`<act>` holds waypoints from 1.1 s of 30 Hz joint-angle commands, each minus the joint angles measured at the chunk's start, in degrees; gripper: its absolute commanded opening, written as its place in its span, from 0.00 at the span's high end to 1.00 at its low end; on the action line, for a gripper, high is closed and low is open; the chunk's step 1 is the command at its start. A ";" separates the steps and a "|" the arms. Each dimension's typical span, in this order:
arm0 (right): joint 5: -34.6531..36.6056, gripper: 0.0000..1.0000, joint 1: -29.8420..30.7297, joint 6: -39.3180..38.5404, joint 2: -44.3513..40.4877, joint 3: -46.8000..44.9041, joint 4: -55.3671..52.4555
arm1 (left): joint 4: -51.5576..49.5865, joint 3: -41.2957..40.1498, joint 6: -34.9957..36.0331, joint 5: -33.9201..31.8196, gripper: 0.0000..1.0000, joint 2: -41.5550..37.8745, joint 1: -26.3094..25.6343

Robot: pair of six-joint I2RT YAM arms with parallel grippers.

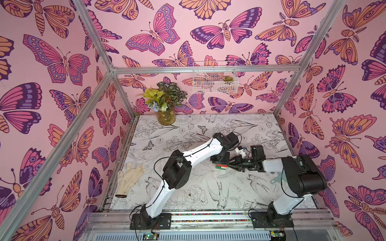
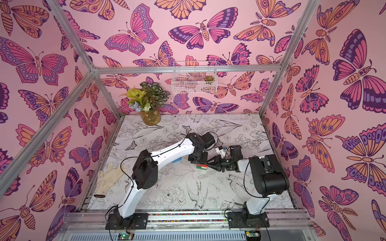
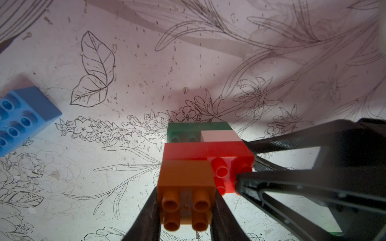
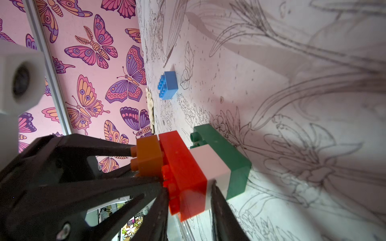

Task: Assemble the number 5 with lego
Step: Assemble the lego brick with the lego brick.

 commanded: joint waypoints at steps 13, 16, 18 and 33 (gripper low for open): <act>4.22 0.68 1.78 -1.78 2.60 -0.21 -4.44 | -3.43 -0.43 2.36 5.44 0.98 10.56 -1.74; 4.39 0.69 1.81 -1.87 2.40 -0.32 -4.53 | -3.61 0.21 2.28 5.30 0.99 11.48 -2.01; 4.48 0.69 1.85 -1.87 2.33 -0.39 -4.62 | -3.76 0.77 2.01 5.18 0.99 11.82 -2.09; 4.58 0.69 1.95 -2.04 2.57 -0.21 -5.06 | -4.47 2.65 1.05 5.29 0.99 14.47 -2.27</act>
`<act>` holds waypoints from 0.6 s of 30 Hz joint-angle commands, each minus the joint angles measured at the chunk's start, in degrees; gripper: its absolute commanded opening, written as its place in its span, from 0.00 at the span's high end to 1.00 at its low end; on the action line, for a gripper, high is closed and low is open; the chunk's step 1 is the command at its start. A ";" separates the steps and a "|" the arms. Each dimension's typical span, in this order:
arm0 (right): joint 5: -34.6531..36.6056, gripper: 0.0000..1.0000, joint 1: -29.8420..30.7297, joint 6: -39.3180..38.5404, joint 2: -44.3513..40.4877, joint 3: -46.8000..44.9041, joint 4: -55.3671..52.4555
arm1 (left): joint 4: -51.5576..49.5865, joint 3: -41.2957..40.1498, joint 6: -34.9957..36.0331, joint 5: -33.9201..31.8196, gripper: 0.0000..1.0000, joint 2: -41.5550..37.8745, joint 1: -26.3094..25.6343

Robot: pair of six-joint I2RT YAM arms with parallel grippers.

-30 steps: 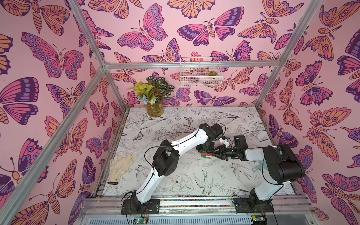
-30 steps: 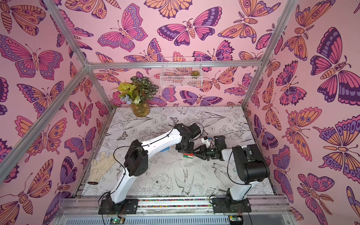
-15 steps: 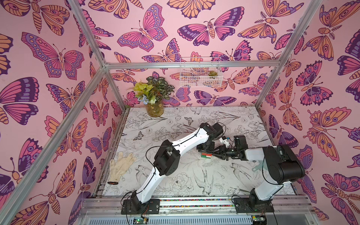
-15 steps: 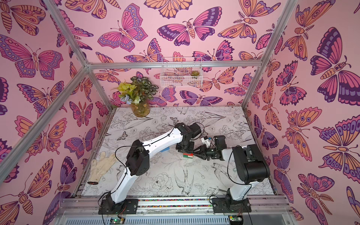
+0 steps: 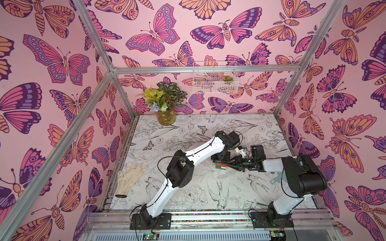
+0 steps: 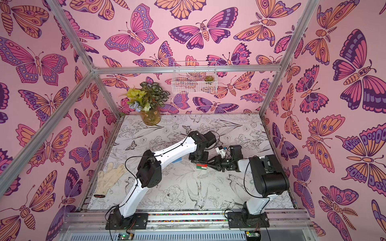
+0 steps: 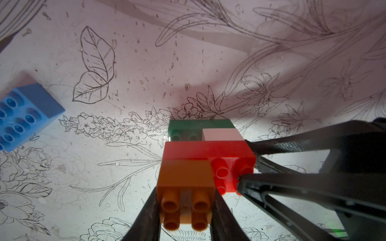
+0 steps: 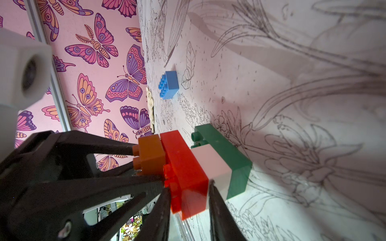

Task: Assemble the number 5 with lego
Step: Assemble the lego brick with the lego brick.

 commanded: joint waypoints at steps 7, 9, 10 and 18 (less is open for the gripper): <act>4.92 0.69 2.03 -1.28 2.59 -0.50 -4.31 | 2.86 -4.93 -1.57 3.67 1.00 9.91 -3.20; 4.83 0.70 1.97 -1.28 2.67 -0.46 -4.29 | 4.24 -5.28 -1.34 5.17 1.00 10.01 -3.43; 4.83 0.70 2.03 -1.28 2.59 -0.45 -4.27 | 4.88 -5.56 -1.17 5.96 1.00 9.97 -3.52; 4.92 0.71 2.03 -1.30 2.58 -0.46 -4.28 | 7.83 -7.24 -0.59 11.78 1.00 11.24 -3.23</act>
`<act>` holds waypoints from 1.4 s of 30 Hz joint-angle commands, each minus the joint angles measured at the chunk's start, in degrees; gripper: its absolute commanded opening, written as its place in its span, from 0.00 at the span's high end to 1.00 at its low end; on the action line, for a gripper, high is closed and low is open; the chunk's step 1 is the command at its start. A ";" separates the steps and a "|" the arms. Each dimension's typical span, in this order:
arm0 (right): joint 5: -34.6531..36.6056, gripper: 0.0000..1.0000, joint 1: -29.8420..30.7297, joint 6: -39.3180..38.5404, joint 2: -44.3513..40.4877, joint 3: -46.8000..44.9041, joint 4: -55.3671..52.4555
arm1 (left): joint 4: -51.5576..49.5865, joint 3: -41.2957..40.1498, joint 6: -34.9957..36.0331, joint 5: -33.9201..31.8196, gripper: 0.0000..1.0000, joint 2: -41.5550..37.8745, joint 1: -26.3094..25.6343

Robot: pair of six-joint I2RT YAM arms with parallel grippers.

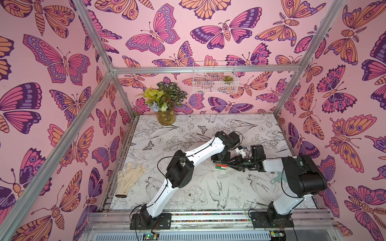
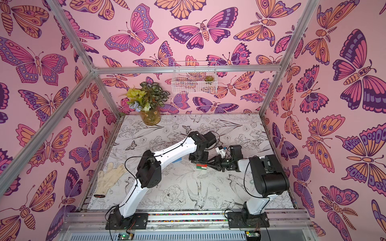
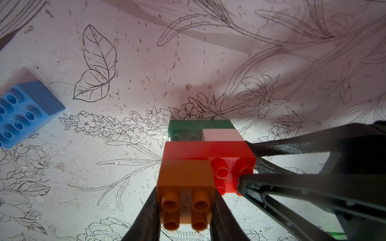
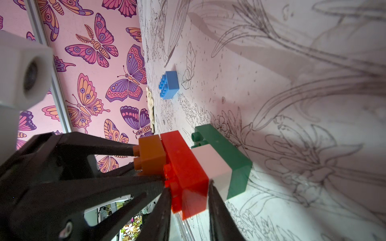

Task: Assemble the number 5 with lego
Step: Assemble the lego brick with the lego brick.

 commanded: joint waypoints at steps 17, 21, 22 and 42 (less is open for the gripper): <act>5.58 0.72 2.54 -2.07 3.27 -0.19 -5.46 | 8.18 -9.30 -0.02 13.13 0.97 10.47 -2.12; 5.58 0.72 2.50 -2.16 3.32 -0.10 -5.49 | 7.05 -7.74 0.20 13.51 0.96 12.12 -2.49; 5.58 0.72 2.56 -2.11 3.32 -0.13 -5.61 | 6.52 -6.95 0.32 13.48 0.96 12.50 -2.58; 6.94 0.73 3.26 -3.78 2.13 0.68 -9.08 | 4.98 -6.24 -0.11 8.40 0.76 4.77 -1.90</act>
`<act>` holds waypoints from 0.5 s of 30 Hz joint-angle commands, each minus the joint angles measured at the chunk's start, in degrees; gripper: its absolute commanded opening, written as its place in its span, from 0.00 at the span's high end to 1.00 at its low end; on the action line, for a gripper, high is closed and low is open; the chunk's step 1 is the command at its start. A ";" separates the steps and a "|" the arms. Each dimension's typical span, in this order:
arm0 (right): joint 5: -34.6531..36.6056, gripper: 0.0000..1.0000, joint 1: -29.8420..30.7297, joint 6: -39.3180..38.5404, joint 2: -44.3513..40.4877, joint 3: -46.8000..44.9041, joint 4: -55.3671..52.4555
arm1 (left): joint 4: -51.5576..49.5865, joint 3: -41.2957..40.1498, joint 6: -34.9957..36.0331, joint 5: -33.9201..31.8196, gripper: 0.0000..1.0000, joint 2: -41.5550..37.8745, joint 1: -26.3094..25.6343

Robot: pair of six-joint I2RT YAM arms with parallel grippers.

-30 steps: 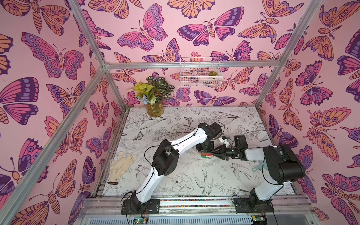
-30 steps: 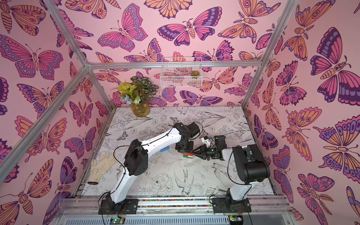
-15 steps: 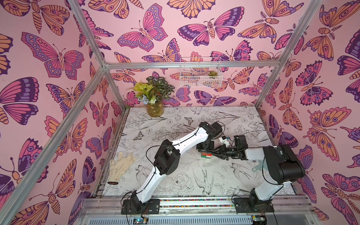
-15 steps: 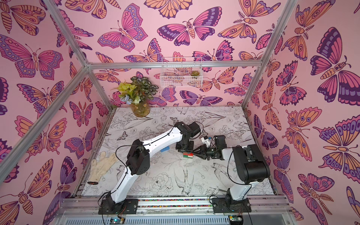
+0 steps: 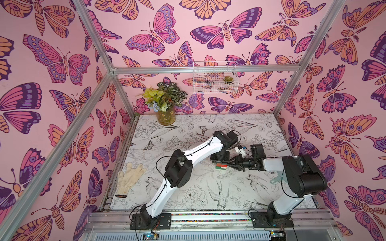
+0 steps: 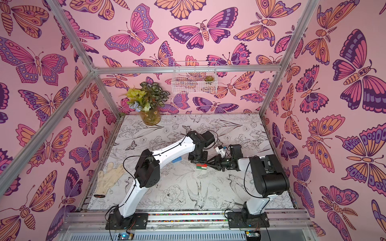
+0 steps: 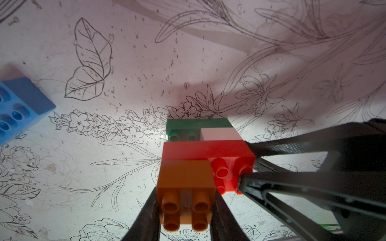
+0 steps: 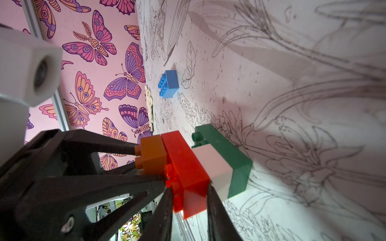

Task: Assemble the number 5 with lego
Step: Assemble the lego brick with the lego brick.

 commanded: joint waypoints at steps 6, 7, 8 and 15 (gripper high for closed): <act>7.07 0.73 3.43 -2.22 1.72 -0.55 -6.58 | 2.00 -3.77 0.01 4.61 0.70 4.94 -2.27; 7.12 0.73 3.38 -2.31 1.50 -0.53 -6.85 | 1.84 -3.77 -0.03 4.20 0.67 4.59 -2.17; 7.21 0.73 3.42 -2.40 1.32 -0.43 -7.10 | 1.70 -3.65 0.11 3.92 0.65 4.37 -2.11; 7.44 0.73 3.40 -2.85 0.44 -0.07 -8.42 | 0.73 -3.27 0.27 3.10 0.55 2.60 -1.45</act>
